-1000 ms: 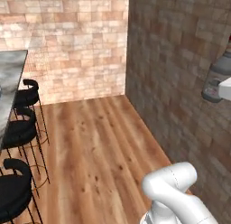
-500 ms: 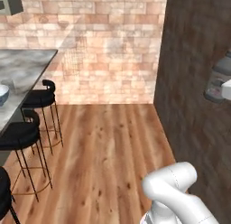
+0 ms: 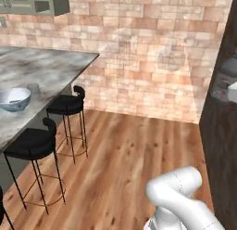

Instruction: There is a bowl on the dining counter. Grab a lemon wedge from the fridge and place it in the bowl. Then get the liquor bottle and glass cup from the cabinet and place them next to the bowl.

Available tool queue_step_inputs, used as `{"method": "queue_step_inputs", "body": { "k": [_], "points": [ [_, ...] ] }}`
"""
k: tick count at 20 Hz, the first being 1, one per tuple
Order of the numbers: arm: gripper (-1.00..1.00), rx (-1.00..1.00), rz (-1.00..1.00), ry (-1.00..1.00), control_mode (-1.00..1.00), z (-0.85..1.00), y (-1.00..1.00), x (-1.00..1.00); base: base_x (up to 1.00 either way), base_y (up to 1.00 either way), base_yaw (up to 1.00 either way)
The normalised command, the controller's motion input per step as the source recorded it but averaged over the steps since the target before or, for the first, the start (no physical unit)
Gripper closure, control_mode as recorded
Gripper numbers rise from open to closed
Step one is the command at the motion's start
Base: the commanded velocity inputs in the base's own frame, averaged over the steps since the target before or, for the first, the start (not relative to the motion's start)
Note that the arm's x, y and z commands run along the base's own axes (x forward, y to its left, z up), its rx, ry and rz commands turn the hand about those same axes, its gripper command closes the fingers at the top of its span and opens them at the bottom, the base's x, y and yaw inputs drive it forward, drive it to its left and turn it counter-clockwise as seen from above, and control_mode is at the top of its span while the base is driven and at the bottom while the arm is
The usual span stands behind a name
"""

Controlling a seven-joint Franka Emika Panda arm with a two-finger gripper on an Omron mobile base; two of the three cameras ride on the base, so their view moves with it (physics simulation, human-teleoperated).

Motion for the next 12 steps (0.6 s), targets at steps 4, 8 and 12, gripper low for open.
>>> {"method": "queue_step_inputs", "body": {
  "k": [4, 8, 12],
  "points": [
    [1.00, 0.00, 0.00, 0.00, 1.00, 0.00, 0.00, 0.00, 0.75, -0.45, 0.54],
    [1.00, 0.00, 0.00, 0.00, 1.00, 0.00, 0.00, 0.00, 0.71, -0.35, 0.60],
    [1.00, 0.00, 0.00, 0.00, 1.00, 0.00, 0.00, 0.00, 0.56, -0.23, 0.68]
  ]
}}
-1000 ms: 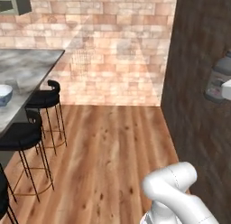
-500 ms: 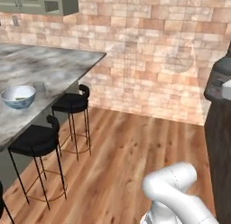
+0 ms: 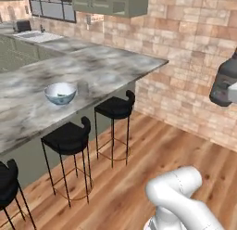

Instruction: There is a bowl on the dining counter. Grab a lemon wedge from the fridge and place it in the bowl. Then get the liquor bottle and glass cup from the cabinet and place them next to the bowl.

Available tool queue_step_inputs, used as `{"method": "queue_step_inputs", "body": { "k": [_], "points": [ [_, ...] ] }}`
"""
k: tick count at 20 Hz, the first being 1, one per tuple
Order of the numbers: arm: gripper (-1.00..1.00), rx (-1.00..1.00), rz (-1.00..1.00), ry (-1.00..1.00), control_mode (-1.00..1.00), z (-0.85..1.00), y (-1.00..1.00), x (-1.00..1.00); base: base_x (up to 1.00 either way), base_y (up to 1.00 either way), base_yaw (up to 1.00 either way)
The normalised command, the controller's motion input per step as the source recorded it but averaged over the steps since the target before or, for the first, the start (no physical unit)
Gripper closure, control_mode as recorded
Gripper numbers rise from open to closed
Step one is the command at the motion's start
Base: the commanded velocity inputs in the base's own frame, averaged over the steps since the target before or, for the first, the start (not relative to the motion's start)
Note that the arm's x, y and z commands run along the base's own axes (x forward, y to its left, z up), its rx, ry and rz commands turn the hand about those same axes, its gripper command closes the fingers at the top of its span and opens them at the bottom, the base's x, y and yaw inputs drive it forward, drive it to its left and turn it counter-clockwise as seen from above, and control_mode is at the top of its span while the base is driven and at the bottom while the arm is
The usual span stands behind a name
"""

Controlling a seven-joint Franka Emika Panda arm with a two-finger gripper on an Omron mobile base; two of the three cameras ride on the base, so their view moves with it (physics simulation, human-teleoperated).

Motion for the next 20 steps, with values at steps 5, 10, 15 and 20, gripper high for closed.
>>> {"method": "queue_step_inputs", "body": {
  "k": [5, 10, 15, 20],
  "points": [
    [1.00, 0.00, 0.00, 0.00, 1.00, 0.00, 0.00, 0.00, 0.62, -0.17, 0.69],
    [1.00, 0.00, 0.00, 0.00, 1.00, 0.00, 0.00, 0.00, 0.76, -0.10, 0.62],
    [1.00, 0.00, 0.00, 0.00, 1.00, 0.00, 0.00, 0.00, 0.71, -0.01, 0.47],
    [1.00, 0.00, 0.00, 0.00, 1.00, 0.00, 0.00, 0.00, 0.56, 0.14, 0.14]
  ]
}}
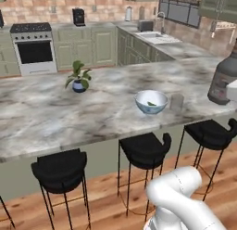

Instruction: There is a bowl on the dining counter. Grab a lemon wedge from the fridge and place it in the bowl. Then get the liquor bottle and glass cup from the cabinet and place them next to the bowl.

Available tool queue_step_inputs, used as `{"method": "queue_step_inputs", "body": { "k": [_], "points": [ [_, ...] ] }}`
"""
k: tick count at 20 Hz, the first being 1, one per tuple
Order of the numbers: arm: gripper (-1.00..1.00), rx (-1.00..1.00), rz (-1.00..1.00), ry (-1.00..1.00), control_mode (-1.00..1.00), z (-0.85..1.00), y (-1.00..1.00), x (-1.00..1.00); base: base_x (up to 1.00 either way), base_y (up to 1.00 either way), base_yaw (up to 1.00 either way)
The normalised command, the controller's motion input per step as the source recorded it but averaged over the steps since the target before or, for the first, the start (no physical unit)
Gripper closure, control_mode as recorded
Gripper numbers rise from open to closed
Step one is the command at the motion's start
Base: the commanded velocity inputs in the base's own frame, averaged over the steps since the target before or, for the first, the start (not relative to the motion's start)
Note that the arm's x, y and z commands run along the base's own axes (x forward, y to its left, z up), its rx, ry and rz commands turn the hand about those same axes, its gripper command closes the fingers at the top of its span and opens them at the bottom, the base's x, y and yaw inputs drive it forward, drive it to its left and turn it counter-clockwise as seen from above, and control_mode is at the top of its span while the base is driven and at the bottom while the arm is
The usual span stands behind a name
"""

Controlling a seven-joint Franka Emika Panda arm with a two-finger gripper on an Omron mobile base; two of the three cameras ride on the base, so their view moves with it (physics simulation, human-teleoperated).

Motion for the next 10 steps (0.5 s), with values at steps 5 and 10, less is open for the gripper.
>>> {"method": "queue_step_inputs", "body": {
  "k": [5, 10],
  "points": [
    [1.00, 0.00, 0.00, 0.00, 1.00, 0.00, 0.00, 0.00, 0.66, 0.03, 0.00],
    [1.00, 0.00, 0.00, 0.00, 1.00, 0.00, 0.00, 0.00, 0.55, 0.22, 0.00]
  ]
}}
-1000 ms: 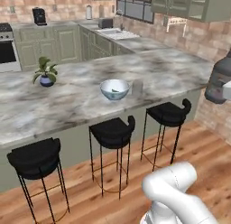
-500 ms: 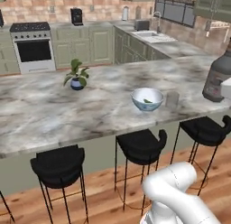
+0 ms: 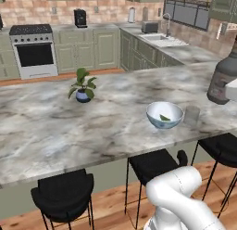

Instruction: There is a bowl on the dining counter. Grab a lemon wedge from the fridge and place it in the bowl. Then get the liquor bottle and glass cup from the cabinet and place them next to the bowl.

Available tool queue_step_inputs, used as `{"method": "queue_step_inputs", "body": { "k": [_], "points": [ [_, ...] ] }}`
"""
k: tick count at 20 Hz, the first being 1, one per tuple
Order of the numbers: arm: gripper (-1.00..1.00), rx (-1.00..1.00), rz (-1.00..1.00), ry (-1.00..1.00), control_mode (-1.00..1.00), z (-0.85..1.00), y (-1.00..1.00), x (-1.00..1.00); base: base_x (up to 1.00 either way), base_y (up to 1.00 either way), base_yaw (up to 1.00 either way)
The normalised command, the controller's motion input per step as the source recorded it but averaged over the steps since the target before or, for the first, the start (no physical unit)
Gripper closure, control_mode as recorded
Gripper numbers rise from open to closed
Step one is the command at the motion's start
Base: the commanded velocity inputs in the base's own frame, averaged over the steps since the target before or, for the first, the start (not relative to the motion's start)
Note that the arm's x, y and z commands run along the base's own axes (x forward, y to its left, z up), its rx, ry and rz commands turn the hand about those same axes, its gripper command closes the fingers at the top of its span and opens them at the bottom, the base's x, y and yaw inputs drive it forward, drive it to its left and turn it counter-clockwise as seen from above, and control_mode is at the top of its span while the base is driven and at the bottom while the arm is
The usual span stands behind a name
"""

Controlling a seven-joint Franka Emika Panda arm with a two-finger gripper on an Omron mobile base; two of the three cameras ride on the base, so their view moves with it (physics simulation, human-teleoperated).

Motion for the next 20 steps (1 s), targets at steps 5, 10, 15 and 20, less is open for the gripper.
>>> {"method": "queue_step_inputs", "body": {
  "k": [5, 10, 15, 20],
  "points": [
    [1.00, 0.00, 0.00, 0.00, 1.00, 0.00, 0.00, 0.00, 0.38, 0.20, 0.00],
    [1.00, 0.00, 0.00, 0.00, 1.00, 0.00, 0.00, 0.00, 0.42, 0.12, 0.00],
    [1.00, 0.00, 0.00, 0.00, -1.00, -0.04, 0.00, 0.00, 0.14, 0.07, -0.01],
    [1.00, -0.02, 0.01, 0.05, -1.00, -0.09, 0.22, 0.00, 0.00, 0.00, 0.00]
  ]
}}
